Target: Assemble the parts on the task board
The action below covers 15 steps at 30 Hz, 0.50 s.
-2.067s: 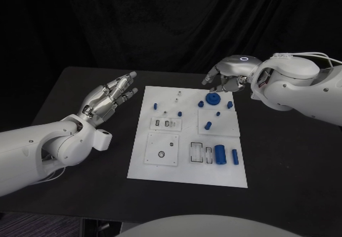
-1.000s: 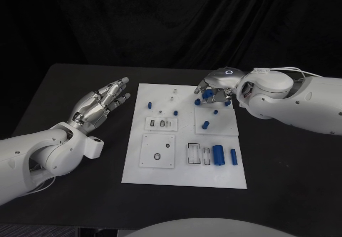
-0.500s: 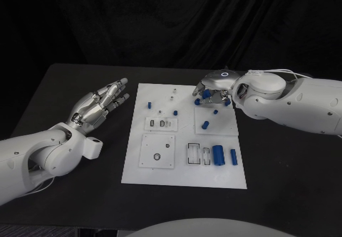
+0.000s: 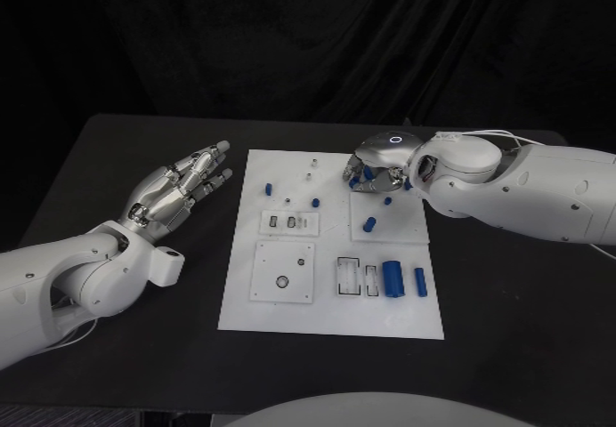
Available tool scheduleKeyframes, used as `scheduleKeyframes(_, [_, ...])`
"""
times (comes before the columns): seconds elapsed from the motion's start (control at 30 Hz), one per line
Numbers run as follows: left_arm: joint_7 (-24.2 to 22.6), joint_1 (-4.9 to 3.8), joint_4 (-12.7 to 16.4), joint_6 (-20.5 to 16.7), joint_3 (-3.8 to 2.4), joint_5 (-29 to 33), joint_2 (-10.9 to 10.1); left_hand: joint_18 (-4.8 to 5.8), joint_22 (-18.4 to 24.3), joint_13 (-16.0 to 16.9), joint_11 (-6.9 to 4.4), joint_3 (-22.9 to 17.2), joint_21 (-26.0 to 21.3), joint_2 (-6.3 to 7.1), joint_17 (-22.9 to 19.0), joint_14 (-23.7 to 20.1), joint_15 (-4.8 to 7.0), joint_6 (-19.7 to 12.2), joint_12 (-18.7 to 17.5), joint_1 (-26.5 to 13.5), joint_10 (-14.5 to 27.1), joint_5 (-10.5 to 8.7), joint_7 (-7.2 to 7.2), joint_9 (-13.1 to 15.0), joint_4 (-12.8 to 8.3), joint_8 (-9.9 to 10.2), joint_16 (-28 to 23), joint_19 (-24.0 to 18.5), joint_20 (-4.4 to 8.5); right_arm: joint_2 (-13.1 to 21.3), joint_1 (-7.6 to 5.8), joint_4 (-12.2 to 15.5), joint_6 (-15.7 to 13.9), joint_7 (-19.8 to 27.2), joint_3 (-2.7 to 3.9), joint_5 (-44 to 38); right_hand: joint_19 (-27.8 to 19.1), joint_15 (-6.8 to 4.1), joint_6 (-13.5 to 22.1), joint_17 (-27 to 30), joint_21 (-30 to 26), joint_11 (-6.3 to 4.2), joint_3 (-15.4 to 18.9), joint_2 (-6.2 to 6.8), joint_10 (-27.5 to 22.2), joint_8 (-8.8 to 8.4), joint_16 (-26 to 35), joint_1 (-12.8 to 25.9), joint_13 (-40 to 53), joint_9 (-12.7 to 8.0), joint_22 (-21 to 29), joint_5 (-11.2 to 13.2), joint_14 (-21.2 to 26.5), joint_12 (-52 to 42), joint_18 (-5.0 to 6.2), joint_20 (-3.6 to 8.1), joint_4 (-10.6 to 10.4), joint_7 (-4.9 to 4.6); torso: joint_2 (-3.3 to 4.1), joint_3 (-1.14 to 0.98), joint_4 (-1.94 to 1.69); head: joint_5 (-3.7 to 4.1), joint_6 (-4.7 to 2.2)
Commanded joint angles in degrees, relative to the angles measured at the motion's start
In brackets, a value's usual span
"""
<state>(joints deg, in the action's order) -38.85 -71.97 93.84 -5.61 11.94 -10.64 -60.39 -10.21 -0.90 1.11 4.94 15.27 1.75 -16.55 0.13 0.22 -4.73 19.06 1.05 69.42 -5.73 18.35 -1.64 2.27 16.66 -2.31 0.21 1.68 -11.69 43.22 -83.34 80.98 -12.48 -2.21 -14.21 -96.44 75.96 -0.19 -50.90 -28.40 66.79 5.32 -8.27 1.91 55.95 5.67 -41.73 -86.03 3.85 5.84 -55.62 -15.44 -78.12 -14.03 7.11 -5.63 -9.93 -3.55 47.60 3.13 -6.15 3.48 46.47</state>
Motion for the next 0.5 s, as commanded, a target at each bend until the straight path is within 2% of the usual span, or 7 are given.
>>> scheduleKeyframes(0.03, [-15.45, -0.18, -0.07, 0.94, 0.01, -0.1, 0.12, -0.17, 0.0, 0.02, 0.43, -0.49, -0.05, -0.05, -0.06, -0.06, -0.52, -0.07, -0.02, 0.68, 0.06, 0.26, -0.26, -0.03, 0.0, 0.07, -0.14, -0.12, -0.41, -0.17, 0.24, -0.25, -0.43, 0.86, 0.03, -0.61, -0.27, 0.15, -2.22, -0.21, 0.37, -0.14, -1.08, 0.73, 1.61, 1.08, -0.36, -0.39, 0.13, 0.62, -0.29, -0.11, 0.34, 0.14, -0.36, -0.35, 0.01, -0.29, 0.06, -0.07, -0.07, 0.07, 0.12])
scheduleKeyframes(0.2, [-15.44, -0.18, -0.34, 1.07, 0.06, -0.1, 0.17, -0.19, -0.12, 0.02, 0.26, -0.94, 0.21, 0.01, 0.01, 0.11, -0.8, 0.22, -0.02, 1.42, 0.04, 1.14, -0.59, 0.0, -0.08, 0.02, -0.07, 0.12, -0.81, -0.36, 0.35, -0.53, -0.43, 0.98, 0.03, -0.61, -0.32, -0.21, -4.48, -0.53, 0.94, -0.7, -3.35, 1.08, 3.93, 1.98, -0.64, -1.34, 0.19, 1.61, -1.28, -1.11, 0.44, 0.22, -0.42, -0.02, 0.36, -0.69, 0.11, -0.1, -0.05, 0.04, 0.23])
scheduleKeyframes(0.27, [-15.44, -0.18, -0.41, 1.1, 0.08, -0.1, 0.18, -0.2, -0.18, 0.03, 0.21, -1.05, 0.33, 0.04, 0.04, 0.21, -1.05, 0.38, -0.01, 1.65, 0.0, 1.35, -0.62, 0.02, -0.06, 0.0, -0.03, 0.25, -1.06, -0.41, 0.37, -0.62, -0.53, 1.06, 0.04, -0.61, -0.42, -0.3, -5.98, -0.62, 1.02, -0.92, -4.18, 1.13, 5.14, 2.73, -0.68, -1.77, 0.26, 2.22, -1.45, -1.31, 0.51, 0.09, -0.42, 0.09, 0.69, -1.18, 0.13, -0.13, -0.05, 0.07, 0.27])
scheduleKeyframes(0.37, [-15.4, -0.18, -0.47, 1.16, 0.1, -0.1, 0.18, -0.2, -0.2, 0.05, 0.19, -1.16, 0.39, 0.04, 0.07, 0.28, -1.23, 0.48, 0.01, 1.86, -0.11, 1.65, -0.75, 0.03, -0.06, -0.02, 0.0, 0.31, -1.25, -0.36, 0.4, -0.66, -1.34, 1.32, 0.04, -0.61, -0.44, -0.63, -7.6, -0.76, 1.32, -1.42, -5.51, 1.13, 7.09, 3.56, -0.76, -2.72, 0.4, 3.16, -1.99, -0.85, 0.55, -0.14, -0.46, 0.37, 1.53, -1.55, 0.17, -0.17, -0.07, 0.1, 0.23])
scheduleKeyframes(0.5, [-15.33, -0.18, -0.5, 1.24, 0.12, -0.1, 0.15, -0.2, -0.21, 0.07, 0.11, -1.31, 0.42, 0.04, 0.09, 0.34, -1.35, 0.89, 0.03, 2.13, -0.2, 2.08, -1.14, 0.08, -0.08, -0.08, 0.02, 0.33, -1.41, -0.01, 0.41, -0.41, -3.45, 1.71, 0.04, -0.61, -0.29, -0.94, -7.92, -0.91, 1.87, -1.82, -6.89, 1.12, 8.66, 3.71, -0.84, -3.56, 0.43, 4.05, -2.92, 0.71, 0.41, 0.05, -0.59, 0.67, 2.42, -1.9, 0.19, -0.21, 0.02, -0.13, 0.04])
